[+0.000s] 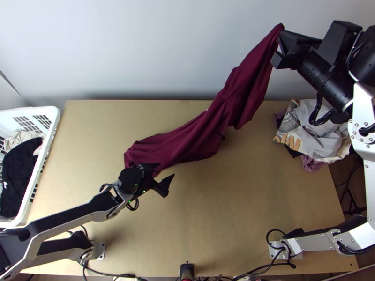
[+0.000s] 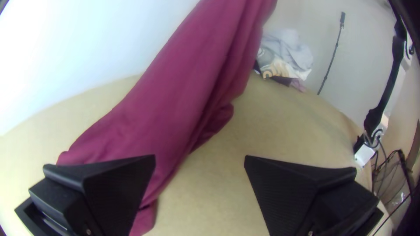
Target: Fold the t-shirt
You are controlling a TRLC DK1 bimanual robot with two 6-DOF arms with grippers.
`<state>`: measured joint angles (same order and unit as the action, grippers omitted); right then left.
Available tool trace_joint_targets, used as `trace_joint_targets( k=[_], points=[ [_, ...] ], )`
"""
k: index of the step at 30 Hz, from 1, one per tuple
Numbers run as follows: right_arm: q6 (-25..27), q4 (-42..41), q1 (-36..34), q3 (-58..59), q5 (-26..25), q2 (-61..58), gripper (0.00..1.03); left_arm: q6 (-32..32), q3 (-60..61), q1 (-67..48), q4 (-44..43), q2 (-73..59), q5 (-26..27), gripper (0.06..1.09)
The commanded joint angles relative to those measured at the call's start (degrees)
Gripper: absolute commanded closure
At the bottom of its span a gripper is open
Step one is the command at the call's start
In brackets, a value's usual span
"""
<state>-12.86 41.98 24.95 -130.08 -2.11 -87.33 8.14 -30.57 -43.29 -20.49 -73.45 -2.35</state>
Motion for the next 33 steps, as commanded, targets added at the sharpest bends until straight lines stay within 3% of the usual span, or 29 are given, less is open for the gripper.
trace_joint_targets(
  k=[1, 6, 20, 21, 22, 23, 33],
  points=[
    [-0.41, 1.0, 0.01, -0.26, 0.0, 0.05, 1.0, -9.99, -2.22, -0.04, -6.58, -7.41, -3.45, 0.1],
    [-0.5, 1.27, 0.1, -0.52, 0.09, 0.05, 1.0, -14.29, -7.58, 4.0, -9.04, -15.85, -3.89, 0.1],
    [-0.58, 1.18, 0.01, -0.79, 0.0, -0.21, 1.0, -14.03, -21.55, -0.66, -8.69, -28.5, -1.87, 0.12],
    [-0.58, 1.18, 0.01, -0.7, 0.0, -0.21, 1.0, -14.21, -21.9, -0.66, -8.69, -29.38, -1.96, 0.24],
    [-0.58, 1.18, 0.01, -0.7, 0.0, -0.21, 1.0, -14.38, -22.08, -0.57, -8.86, -29.82, -1.96, 0.55],
    [-0.58, 1.18, -0.08, -0.7, 0.0, -0.12, 1.0, -14.65, -22.61, -0.22, -9.04, -29.91, -1.87, 1.06],
    [-0.06, 1.53, -0.52, -0.7, 0.0, 0.49, 1.0, -14.65, -13.2, 9.54, -2.62, -2.31, -1.96, 1.05]
  ],
)
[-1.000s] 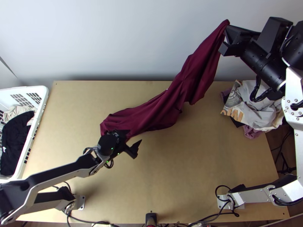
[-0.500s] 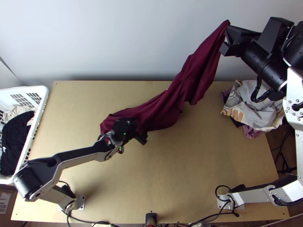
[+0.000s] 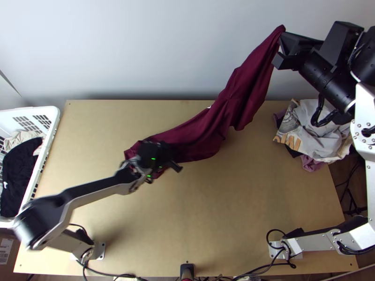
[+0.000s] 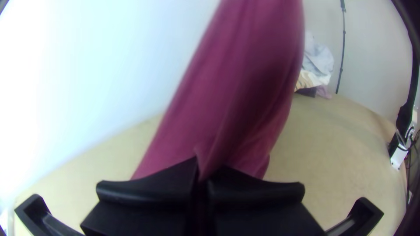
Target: Fold the t-shirt
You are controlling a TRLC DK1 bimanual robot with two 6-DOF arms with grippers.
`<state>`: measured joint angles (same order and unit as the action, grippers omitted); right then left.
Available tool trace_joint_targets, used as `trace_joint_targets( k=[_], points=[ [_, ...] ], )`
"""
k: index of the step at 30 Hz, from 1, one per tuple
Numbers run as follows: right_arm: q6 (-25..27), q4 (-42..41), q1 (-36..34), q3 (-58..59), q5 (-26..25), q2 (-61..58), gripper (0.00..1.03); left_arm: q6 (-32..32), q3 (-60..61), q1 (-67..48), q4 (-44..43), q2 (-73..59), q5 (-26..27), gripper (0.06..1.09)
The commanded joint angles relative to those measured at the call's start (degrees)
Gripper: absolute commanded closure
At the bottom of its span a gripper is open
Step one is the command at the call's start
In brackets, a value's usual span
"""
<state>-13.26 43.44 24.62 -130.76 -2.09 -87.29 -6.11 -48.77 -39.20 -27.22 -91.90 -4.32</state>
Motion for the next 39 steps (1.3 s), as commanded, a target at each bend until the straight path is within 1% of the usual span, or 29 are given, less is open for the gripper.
trace_joint_targets(
  k=[1, 5, 9, 13, 16, 20, 23, 25, 27, 29, 31, 33, 37, 38, 39],
  points=[
    [0.34, 0.07, -0.19, -0.02, -0.02, 0.54, 1.0, -0.39, 5.8, 5.89, 6.04, 20.53, 0.1, 1.05],
    [0.16, 0.86, 0.08, 0.33, 0.33, 1.5, 1.0, 1.28, 5.97, 6.15, 12.11, 35.56, 0.19, 1.05],
    [-0.63, 2.17, 0.25, 0.33, 0.94, 4.49, 1.0, 3.65, 1.93, 5.8, 16.76, 44.08, -0.43, 1.05],
    [-1.16, 3.14, 0.25, -2.22, 1.47, 8.36, 1.0, 6.37, -2.91, 5.89, 19.14, 48.74, -2.98, 1.05],
    [-2.12, 2.35, 0.87, -5.3, 1.56, 10.38, 1.0, 7.6, -5.28, 5.36, 20.37, 52.17, -4.03, 1.05],
    [-4.41, 1.03, -1.07, -5.47, 1.56, 12.58, 1.0, 9.19, -8.44, 4.4, 21.69, 53.75, -4.12, 1.05],
    [-4.23, -1.78, -1.68, -6.88, 1.47, 12.93, 1.0, 11.38, -11.26, 2.46, 22.39, 54.19, -4.12, 1.05],
    [-3.97, -3.89, -1.59, -7.49, 1.56, 12.84, 1.0, 11.38, -12.75, 0.35, 22.65, 54.28, -4.12, 1.05],
    [-3.88, -4.33, -1.42, -7.49, 1.82, 12.84, 1.0, 11.65, -13.28, -1.23, 22.04, 54.1, -4.12, 1.05],
    [-4.06, -3.8, -1.42, -6.97, 2.0, 12.84, 1.0, 14.37, -13.98, -2.64, 22.04, 53.93, -4.12, 1.05],
    [-4.41, -3.01, -1.51, -6.17, 2.0, 12.93, 1.0, 21.84, -14.68, -2.81, 23.53, 53.93, -3.51, 1.05],
    [-4.5, -2.4, -1.68, -5.38, 2.0, 12.93, 1.0, 27.2, -14.33, -2.2, 25.64, 54.02, -1.13, 1.05],
    [-4.41, -2.04, -1.77, -4.15, 1.91, 12.93, 1.0, 31.95, -9.94, -2.02, 26.61, 55.25, 2.91, 1.05],
    [-4.41, -2.04, -1.77, -3.89, 1.91, 12.84, 1.0, 32.3, -8.97, -2.02, 27.31, 55.51, 3.61, 1.03],
    [-4.41, -1.96, -1.77, -3.36, 1.91, 12.75, 1.0, 32.3, -7.92, -2.02, 28.1, 55.6, 4.14, 0.88]
  ],
)
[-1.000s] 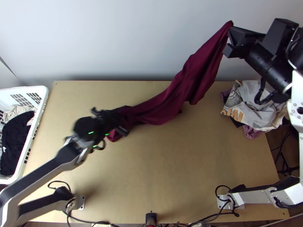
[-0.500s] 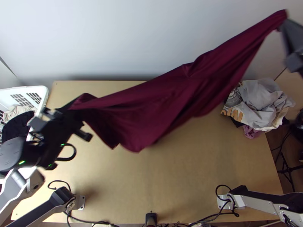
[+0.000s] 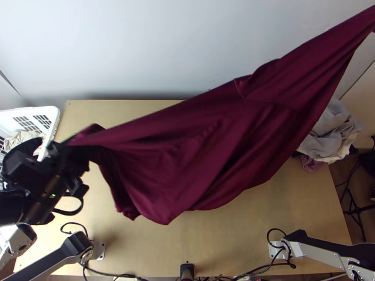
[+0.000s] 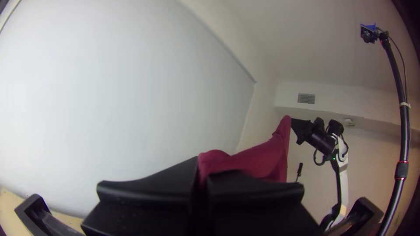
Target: Fold the t-shirt
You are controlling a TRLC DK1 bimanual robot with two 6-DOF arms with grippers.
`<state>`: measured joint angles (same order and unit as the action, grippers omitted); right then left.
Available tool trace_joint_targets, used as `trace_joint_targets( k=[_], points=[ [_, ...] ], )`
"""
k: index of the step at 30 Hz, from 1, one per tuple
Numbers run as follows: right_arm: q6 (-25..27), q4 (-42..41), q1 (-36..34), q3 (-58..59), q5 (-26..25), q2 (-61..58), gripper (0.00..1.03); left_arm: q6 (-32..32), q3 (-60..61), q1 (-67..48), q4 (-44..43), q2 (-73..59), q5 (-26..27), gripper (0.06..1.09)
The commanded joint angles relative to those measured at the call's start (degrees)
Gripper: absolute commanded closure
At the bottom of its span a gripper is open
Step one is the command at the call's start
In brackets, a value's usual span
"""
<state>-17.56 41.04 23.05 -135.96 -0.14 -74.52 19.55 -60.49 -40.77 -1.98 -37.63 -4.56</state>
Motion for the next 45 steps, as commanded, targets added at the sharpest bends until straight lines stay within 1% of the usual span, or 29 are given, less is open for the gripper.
trace_joint_targets(
  k=[1, 2, 3, 4, 5, 6, 7, 10, 13, 14, 16, 17, 20, 22, 23, 25, 26, 29, 35, 36, 39, 42, 45],
  points=[
    [-0.02, 0.62, -0.28, 2.37, -0.03, -0.19, 1.0, 6.64, 4.41, -0.18, 4.18, 1.15, 4.65, 0.6],
    [-0.1, 0.89, -0.37, 2.81, -0.03, -0.36, 1.0, 6.64, 4.33, -0.18, 7.87, 0.54, 5.17, 0.32],
    [-0.02, 1.15, -0.46, 3.25, -0.03, -0.54, 1.0, 6.29, 4.06, -0.1, 12.52, -0.69, 6.75, 0.11],
    [-0.02, 1.24, -0.55, 4.13, -0.03, -0.71, 1.0, 5.15, 4.33, 0.34, 16.04, -2.45, 9.57, 0.1],
    [0.16, 1.24, -0.72, 4.92, -0.03, -0.98, 1.0, 3.3, 5.21, 1.14, 18.68, -3.68, 11.15, 0.1],
    [0.16, 1.24, -0.81, 5.36, -0.03, -1.15, 1.0, 1.98, 7.75, 2.45, 18.59, -3.95, 11.32, 0.1],
    [0.16, 1.24, -0.9, 5.62, -0.03, -1.42, 1.0, 1.81, 11.01, 4.04, 16.22, -3.95, 11.5, 0.1],
    [0.34, 1.15, -0.72, 5.53, -0.03, -2.47, 1.0, 1.81, 19.0, 9.49, 12.09, -4.3, 15.02, 0.1],
    [0.51, 0.89, -0.46, 5.0, 0.05, -3.53, 1.0, 1.63, 25.86, 15.02, 10.24, -4.3, 26.97, 0.1],
    [0.51, 0.98, -0.37, 5.0, 0.05, -3.79, 1.0, -0.3, 27.44, 16.52, 10.86, -4.47, 31.28, 0.1],
    [0.6, 1.24, -0.37, 5.09, 0.05, -4.4, 1.0, -2.68, 30.43, 19.33, 8.75, -5.7, 32.59, 0.11],
    [0.6, 1.33, -0.37, 5.18, 0.05, -4.67, 1.0, -4.35, 31.22, 20.91, 7.6, -7.81, 32.59, 0.11],
    [1.13, 1.41, -0.37, 6.06, 0.05, -5.02, 1.0, -6.19, 31.4, 26.98, 2.15, -17.57, 32.68, 0.11],
    [1.13, 1.59, -0.37, 6.59, -0.03, -5.37, 1.0, -7.6, 31.66, 29.79, -0.75, -20.91, 32.68, 0.11],
    [1.21, 1.59, -0.37, 6.94, -0.03, -5.55, 1.0, -7.51, 31.49, 30.49, -0.92, -20.91, 32.95, 0.11],
    [1.65, 1.59, -0.28, 7.38, -0.03, -5.72, 1.0, -6.89, 31.31, 30.23, 0.92, -18.89, 35.93, 0.11],
    [1.65, 1.59, -0.2, 7.38, -0.03, -5.81, 1.0, -6.1, 31.66, 29.08, 2.07, -16.78, 36.73, 0.11],
    [1.74, 1.59, -0.28, 7.38, -0.03, -5.99, 1.0, -3.91, 32.98, 20.91, 4.26, -10.71, 36.73, 0.11],
    [1.92, 1.68, -0.37, 8.17, -0.12, -6.07, 1.0, 6.82, 33.33, 9.49, 4.26, -7.55, 36.11, 0.11],
    [2.01, 1.68, -0.37, 8.43, -0.12, -6.07, 1.0, 9.01, 33.59, 7.38, 4.0, -7.37, 35.58, 0.11],
    [2.18, 1.68, -0.37, 8.61, -0.21, -6.16, 1.0, 14.73, 34.56, 0.7, 2.77, -8.6, 31.54, 0.11],
    [2.44, 1.68, -0.55, 8.52, -0.56, -6.16, 1.0, 22.55, 35.44, 0.87, -1.01, -11.59, 31.1, 0.11],
    [2.8, 1.94, -0.64, 8.52, -0.82, -5.99, 1.0, 25.89, 34.12, 3.16, -1.27, -17.74, 31.1, 0.11]
  ],
)
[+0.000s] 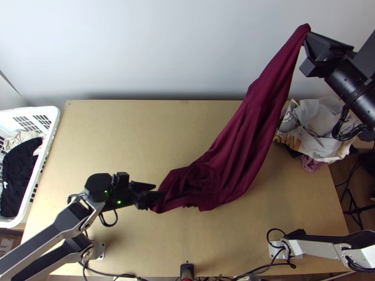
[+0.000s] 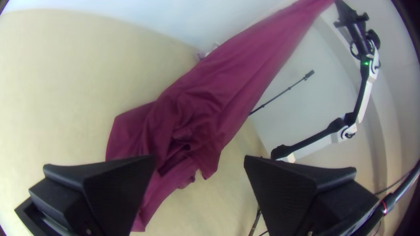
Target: Fold the t-shirt
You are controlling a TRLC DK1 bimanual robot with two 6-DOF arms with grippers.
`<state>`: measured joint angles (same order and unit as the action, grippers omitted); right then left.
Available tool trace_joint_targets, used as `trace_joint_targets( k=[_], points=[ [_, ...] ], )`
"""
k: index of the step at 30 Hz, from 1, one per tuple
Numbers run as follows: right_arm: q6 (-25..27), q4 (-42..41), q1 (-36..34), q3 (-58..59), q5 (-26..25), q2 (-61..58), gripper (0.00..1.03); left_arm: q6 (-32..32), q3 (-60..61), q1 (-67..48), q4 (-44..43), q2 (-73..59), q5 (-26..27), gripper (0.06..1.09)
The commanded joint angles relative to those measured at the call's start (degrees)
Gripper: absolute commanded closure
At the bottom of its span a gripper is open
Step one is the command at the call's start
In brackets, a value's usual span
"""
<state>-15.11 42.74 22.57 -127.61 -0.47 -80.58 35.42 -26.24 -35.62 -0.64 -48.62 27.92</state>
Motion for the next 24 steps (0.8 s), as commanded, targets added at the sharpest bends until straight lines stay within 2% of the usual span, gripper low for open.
trace_joint_targets(
  k=[1, 9, 12, 19, 24],
  points=[
    [0.35, 0.24, -0.24, 0.17, -0.5, 0.16, 1.0, 10.37, -0.66, -2.09, -2.96, -8.68, -1.38, 0.11],
    [0.7, 0.76, -0.42, 0.26, -0.85, 0.16, 1.0, 20.04, -5.84, -3.14, -8.94, -24.77, -1.82, 0.11],
    [0.88, 1.2, -0.42, 0.61, -0.94, 0.16, 1.0, 20.83, -8.83, -4.99, -8.85, -28.9, -1.2, 0.11],
    [0.96, 1.82, -2.26, 2.19, -1.02, 0.95, 1.0, 26.54, -14.98, -12.02, -9.37, -31.45, -1.29, 0.11],
    [1.49, 1.82, -3.23, 4.56, -1.02, 2.18, 1.0, 28.13, -18.76, -14.04, -9.55, -34.7, -1.2, 0.11]
  ],
)
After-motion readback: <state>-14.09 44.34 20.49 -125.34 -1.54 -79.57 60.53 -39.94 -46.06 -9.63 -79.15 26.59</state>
